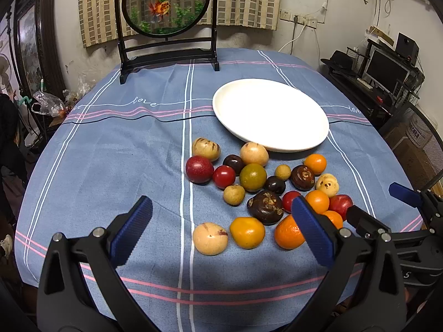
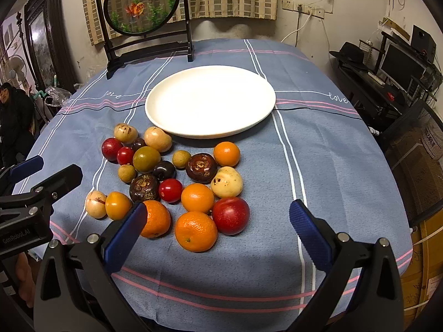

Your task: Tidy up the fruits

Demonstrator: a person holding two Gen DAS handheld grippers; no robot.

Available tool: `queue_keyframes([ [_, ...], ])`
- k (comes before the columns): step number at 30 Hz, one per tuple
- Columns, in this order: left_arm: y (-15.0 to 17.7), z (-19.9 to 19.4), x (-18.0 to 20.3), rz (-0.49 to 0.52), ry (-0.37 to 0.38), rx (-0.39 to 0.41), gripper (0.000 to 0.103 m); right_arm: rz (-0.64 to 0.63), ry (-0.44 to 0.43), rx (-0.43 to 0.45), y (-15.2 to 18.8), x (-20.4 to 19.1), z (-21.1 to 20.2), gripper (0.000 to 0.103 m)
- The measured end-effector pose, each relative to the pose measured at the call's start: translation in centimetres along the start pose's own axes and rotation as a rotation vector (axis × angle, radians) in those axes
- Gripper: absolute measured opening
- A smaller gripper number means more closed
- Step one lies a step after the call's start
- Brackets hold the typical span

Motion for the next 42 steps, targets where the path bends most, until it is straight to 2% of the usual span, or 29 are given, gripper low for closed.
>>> queue_keyframes([
  [42, 0.08, 0.28, -0.26, -0.006, 0.011, -0.015, 0.101, -0.023, -0.005, -0.012, -0.03, -0.69, 0.18, 0.102],
])
Point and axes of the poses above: each gripper's, at about its wrist camera, not at the fingertips, and z roughly the way its jaws point, x to its right, y to its underside, the point moved 5 cm from there along z, roughly the way its jaws point, and after that the axes turned 5 degrees about -y, right-handed, at the moved point
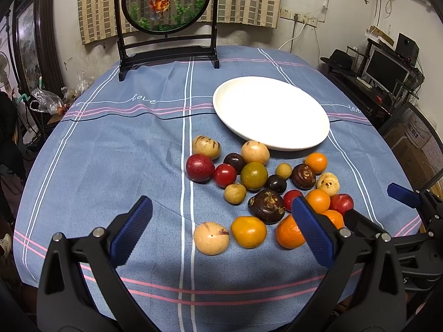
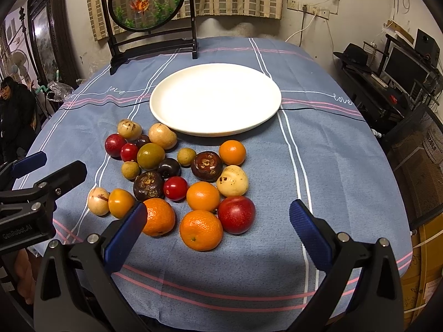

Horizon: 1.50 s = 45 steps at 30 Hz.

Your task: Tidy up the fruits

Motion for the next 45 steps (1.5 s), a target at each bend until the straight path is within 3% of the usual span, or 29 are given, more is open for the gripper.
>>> queue_keyframes([
  [24, 0.4, 0.4, -0.1, 0.004, 0.004, -0.008, 0.101, -0.008, -0.004, -0.014, 0.3, -0.1, 0.4, 0.102],
  [29, 1.2, 0.5, -3.0, 0.003, -0.035, -0.001, 0.101, -0.041, -0.013, -0.020, 1.2, 0.5, 0.2, 0.102],
  [34, 3.8, 1.2, -5.9, -0.023, -0.033, -0.054, 0.101, -0.021, -0.088, -0.058, 4.0, 1.5, 1.2, 0.102],
  [36, 4.8, 1.5, -6.1, -0.021, -0.036, -0.075, 0.101, -0.003, -0.110, -0.051, 4.9, 1.5, 1.4, 0.098],
  [38, 5.5, 2.0, -6.0, -0.017, -0.025, -0.096, 0.101, 0.009, -0.158, -0.061, 5.4, 1.1, 1.7, 0.079],
  [39, 5.8, 2.1, -5.9, -0.014, -0.021, -0.102, 0.101, 0.009, -0.174, -0.061, 5.4, 0.8, 1.7, 0.076],
  [45, 6.6, 2.5, -5.1, 0.011, 0.001, -0.122, 0.101, 0.001, -0.182, -0.069, 5.1, 0.0, 3.5, 0.066],
])
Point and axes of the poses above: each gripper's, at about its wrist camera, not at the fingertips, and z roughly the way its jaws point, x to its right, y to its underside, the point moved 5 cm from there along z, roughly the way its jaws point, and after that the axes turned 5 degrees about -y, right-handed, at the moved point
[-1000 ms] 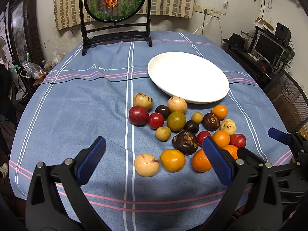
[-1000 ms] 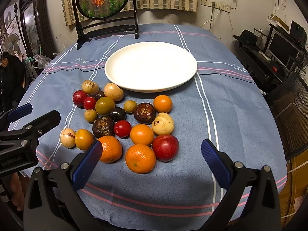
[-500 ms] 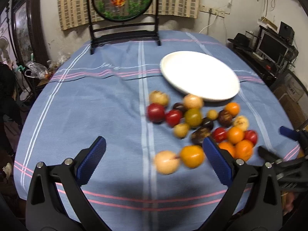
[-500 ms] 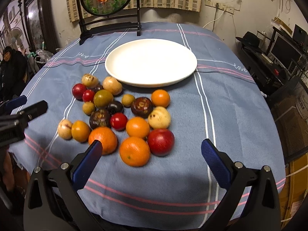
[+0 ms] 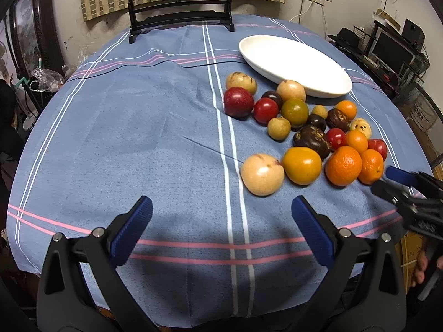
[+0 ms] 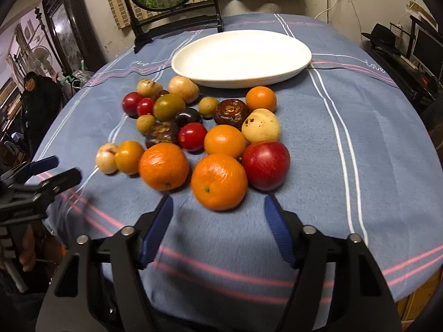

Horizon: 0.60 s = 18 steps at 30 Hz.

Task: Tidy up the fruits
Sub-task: 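Grasp the pale pear with the left tool while the right tool grasps an orange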

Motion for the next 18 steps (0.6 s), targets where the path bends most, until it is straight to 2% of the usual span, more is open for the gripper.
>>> queue_keyframes([
  [2, 0.0, 0.1, 0.1, 0.004, 0.005, -0.002, 0.101, 0.005, 0.008, 0.010, -0.7, 0.2, 1.0, 0.062],
  [3, 0.0, 0.1, 0.2, 0.006, 0.006, -0.004, 0.101, 0.008, 0.001, 0.009, -0.9, 0.2, 1.6, 0.057],
  [4, 0.0, 0.2, 0.2, 0.008, 0.007, -0.005, 0.101, 0.004, 0.002, 0.012, -0.9, 0.3, 1.7, 0.044],
  [8, -0.2, 0.8, 0.8, 0.022, 0.018, -0.014, 0.101, -0.037, 0.024, 0.016, -1.0, -0.4, 1.7, 0.044],
  [14, -1.0, 2.6, 2.6, 0.049, 0.091, 0.002, 0.100, 0.008, 0.024, 0.017, -0.3, 0.8, -0.2, 0.044],
  [17, -1.3, 3.8, 3.1, 0.055, 0.109, -0.008, 0.084, 0.044, 0.014, 0.022, -0.1, 1.7, -0.8, 0.044],
  [18, -1.4, 3.9, 3.1, 0.040, 0.144, -0.007, 0.081, 0.055, 0.004, 0.022, 0.0, 1.9, -0.9, 0.044],
])
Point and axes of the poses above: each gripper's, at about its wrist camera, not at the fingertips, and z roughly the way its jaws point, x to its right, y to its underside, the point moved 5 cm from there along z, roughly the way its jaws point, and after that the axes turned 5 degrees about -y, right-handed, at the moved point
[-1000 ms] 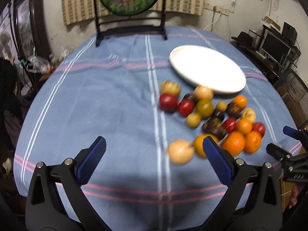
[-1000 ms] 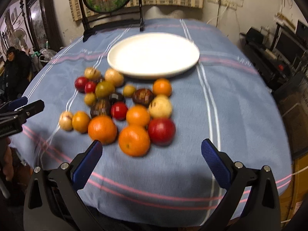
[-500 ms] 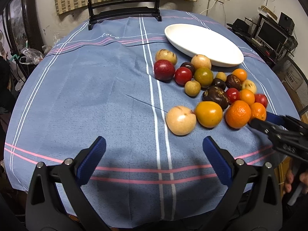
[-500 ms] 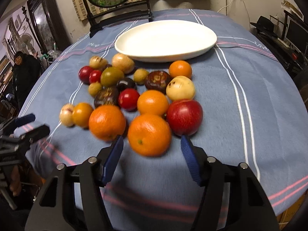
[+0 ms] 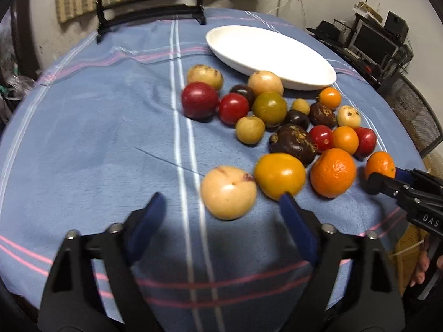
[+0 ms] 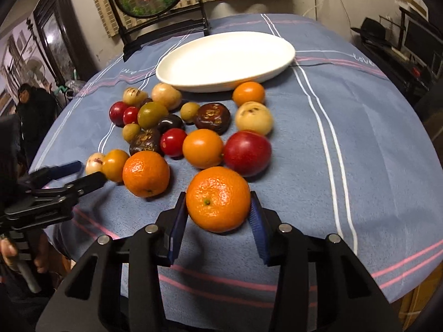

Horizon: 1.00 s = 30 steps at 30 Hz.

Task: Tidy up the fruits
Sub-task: 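Grasp the pale pear with the left tool while the right tool grasps an orange, then carry the pear and orange onto the white plate and open both tools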

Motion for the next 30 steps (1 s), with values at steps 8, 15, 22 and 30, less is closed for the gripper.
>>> queue_keyframes([
  [8, 0.0, -0.4, -0.6, 0.010, 0.030, 0.013, 0.061, 0.020, -0.041, -0.012, 0.2, -0.5, -0.3, 0.044],
  [15, 0.1, 0.8, 0.5, 0.057, 0.041, 0.006, 0.047, 0.015, -0.040, -0.019, 0.1, -0.9, -0.1, 0.045],
  [22, -0.5, 0.1, 0.1, 0.034, 0.029, 0.041, 0.042, -0.010, -0.039, -0.011, -0.2, -1.7, -0.5, 0.044],
  [30, -2.3, -2.8, 0.6, 0.041, 0.054, 0.095, 0.042, -0.023, -0.061, -0.004, -1.8, -2.1, -0.2, 0.044],
])
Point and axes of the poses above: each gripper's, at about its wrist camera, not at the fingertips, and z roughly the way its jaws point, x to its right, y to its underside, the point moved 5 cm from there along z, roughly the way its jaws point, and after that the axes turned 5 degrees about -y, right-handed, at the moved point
